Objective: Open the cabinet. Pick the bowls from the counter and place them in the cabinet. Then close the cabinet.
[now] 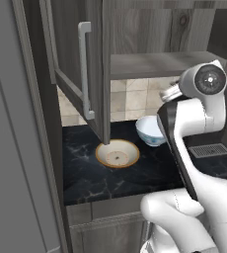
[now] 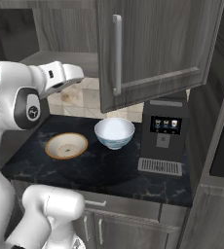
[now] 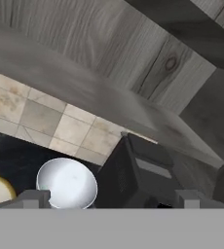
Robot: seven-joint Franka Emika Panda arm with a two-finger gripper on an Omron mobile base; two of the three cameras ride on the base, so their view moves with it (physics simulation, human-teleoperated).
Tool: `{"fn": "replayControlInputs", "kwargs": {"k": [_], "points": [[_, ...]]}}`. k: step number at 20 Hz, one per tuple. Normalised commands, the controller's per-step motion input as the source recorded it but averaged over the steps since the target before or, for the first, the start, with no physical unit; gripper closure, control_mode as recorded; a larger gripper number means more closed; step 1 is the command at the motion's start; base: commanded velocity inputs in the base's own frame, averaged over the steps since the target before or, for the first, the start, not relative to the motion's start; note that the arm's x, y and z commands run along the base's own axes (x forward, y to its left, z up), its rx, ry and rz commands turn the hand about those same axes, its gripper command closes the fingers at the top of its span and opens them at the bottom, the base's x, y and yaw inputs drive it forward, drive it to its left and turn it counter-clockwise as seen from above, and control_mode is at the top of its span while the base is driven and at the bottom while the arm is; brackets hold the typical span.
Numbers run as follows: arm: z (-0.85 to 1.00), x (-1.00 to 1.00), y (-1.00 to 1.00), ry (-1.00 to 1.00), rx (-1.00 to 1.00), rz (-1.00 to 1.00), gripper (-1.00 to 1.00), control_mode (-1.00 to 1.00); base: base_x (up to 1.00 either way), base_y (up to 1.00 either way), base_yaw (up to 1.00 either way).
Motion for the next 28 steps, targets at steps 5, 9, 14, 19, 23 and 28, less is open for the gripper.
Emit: {"fn": "replayControlInputs", "kwargs": {"k": [5, 9, 14, 19, 23, 28], "points": [[0.0, 0.71, 0.0, 0.04, 0.0, 0.01, -1.0, -1.0, 0.0, 0.0, 0.0], [0.0, 0.76, -0.21, 0.06, 0.03, 0.02, -1.0, -1.0, 0.0, 0.0, 0.0], [0.0, 0.61, -0.48, 0.0, 0.02, 0.0, -1.0, -1.0, 0.0, 0.0, 0.0], [0.0, 0.45, -0.26, 0.0, 0.0, 0.0, -1.0, -1.0, 0.0, 0.0, 0.0], [0.0, 0.38, -0.1, 0.0, 0.0, -0.07, -1.0, -1.0, 0.0, 0.0, 0.0], [0.0, 0.17, -0.08, 0.0, -0.06, -0.21, -1.0, -1.0, 0.0, 0.0, 0.0]]}}
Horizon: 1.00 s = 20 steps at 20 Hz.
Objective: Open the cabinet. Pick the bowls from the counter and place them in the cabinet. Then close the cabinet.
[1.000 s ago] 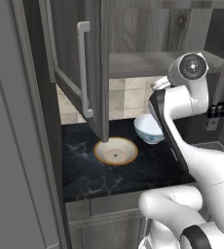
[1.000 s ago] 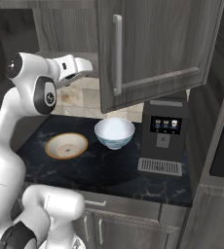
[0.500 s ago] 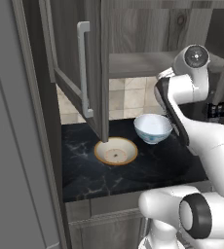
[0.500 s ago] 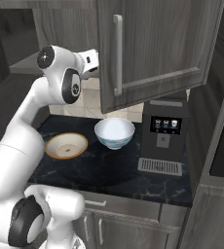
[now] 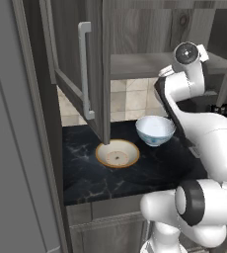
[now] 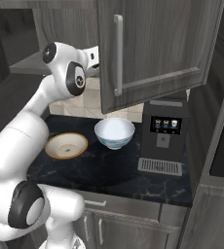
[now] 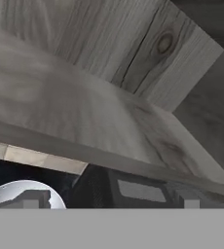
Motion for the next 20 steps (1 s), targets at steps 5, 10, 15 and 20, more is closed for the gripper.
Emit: {"fn": "replayControlInputs", "kwargs": {"k": [5, 10, 15, 20], "points": [[0.0, 0.0, -0.01, 0.0, -0.13, -0.26, -1.0, -1.0, 0.0, 0.0, 0.0], [0.0, 0.0, 0.0, 0.0, -0.04, -0.19, -1.0, -1.0, 0.0, 0.0, 0.0], [0.03, 0.0, -0.27, 0.0, 0.0, -0.15, -1.0, -1.0, 0.0, 0.0, 0.0], [0.26, -0.03, -0.67, 0.06, 0.0, -0.12, -1.0, -1.0, 0.0, 0.0, 0.0]]}}
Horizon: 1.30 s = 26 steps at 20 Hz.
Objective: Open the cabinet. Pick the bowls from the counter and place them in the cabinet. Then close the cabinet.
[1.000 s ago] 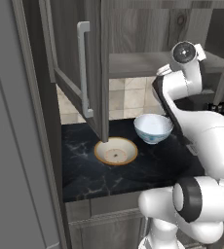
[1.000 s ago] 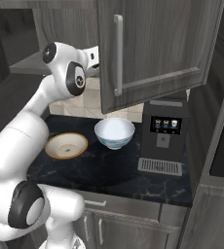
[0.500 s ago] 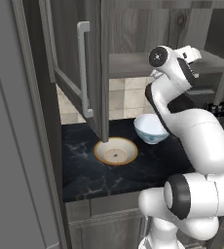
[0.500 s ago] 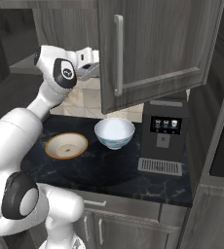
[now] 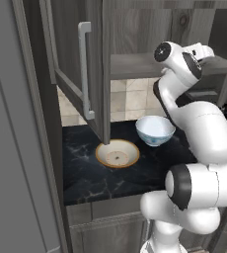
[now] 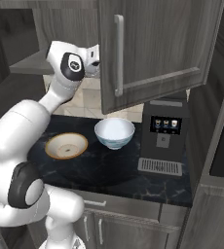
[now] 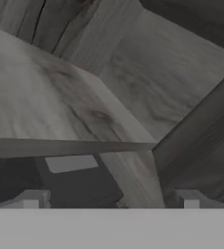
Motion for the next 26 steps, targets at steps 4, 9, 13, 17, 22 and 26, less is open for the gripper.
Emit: {"fn": "replayControlInputs", "kwargs": {"k": [4, 9, 13, 17, 22, 26], "points": [[0.28, -0.14, -0.81, 0.05, 0.0, -0.14, -1.0, -1.0, 0.0, 0.0, 0.0], [0.15, -0.3, -0.87, 0.0, 0.0, -0.16, -1.0, -1.0, 0.0, 0.0, 0.0], [0.01, -0.3, -0.87, 0.0, 0.0, -0.2, -1.0, -1.0, 0.0, 0.0, 0.0], [0.0, -0.37, -0.81, -0.04, 0.0, -0.2, -1.0, -1.0, 0.0, 0.0, 0.0], [0.02, -0.16, -0.33, -0.09, 0.02, -0.1, -1.0, -1.0, 0.0, 0.0, 0.0], [0.06, -0.15, 0.0, -0.1, 0.02, 0.0, -1.0, -1.0, 0.0, 0.0, 0.0]]}}
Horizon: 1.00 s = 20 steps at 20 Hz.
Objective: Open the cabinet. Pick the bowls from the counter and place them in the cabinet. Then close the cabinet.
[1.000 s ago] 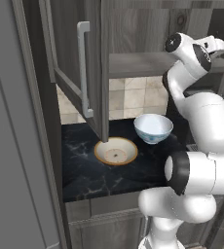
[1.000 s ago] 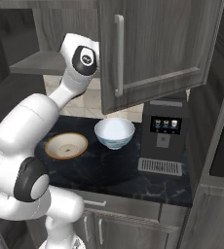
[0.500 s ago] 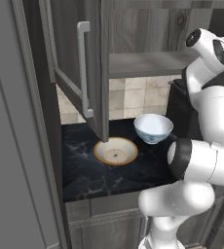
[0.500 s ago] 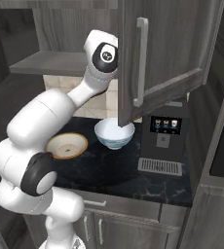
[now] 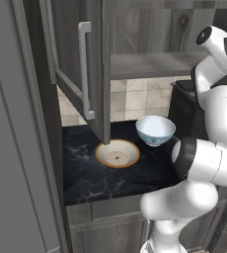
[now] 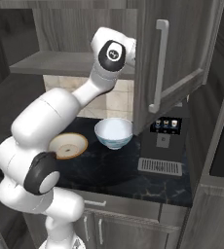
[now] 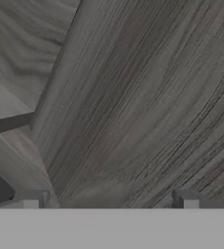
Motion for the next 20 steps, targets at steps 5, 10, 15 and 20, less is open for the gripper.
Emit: {"fn": "replayControlInputs", "kwargs": {"k": [5, 10, 15, 20], "points": [[0.08, -0.29, -0.08, -0.07, 0.06, 0.0, -1.0, -1.0, 0.0, 0.0, 0.0], [0.17, -0.29, -0.4, -0.07, 0.08, 0.02, -1.0, -1.0, 0.0, 0.0, 0.0], [0.03, -0.63, 0.35, -0.13, 0.01, 0.06, -1.0, -1.0, 0.0, 0.0, 0.0], [-0.05, -1.0, 1.0, -0.1, 0.0, 0.12, -1.0, -1.0, 0.0, 0.0, 0.0]]}}
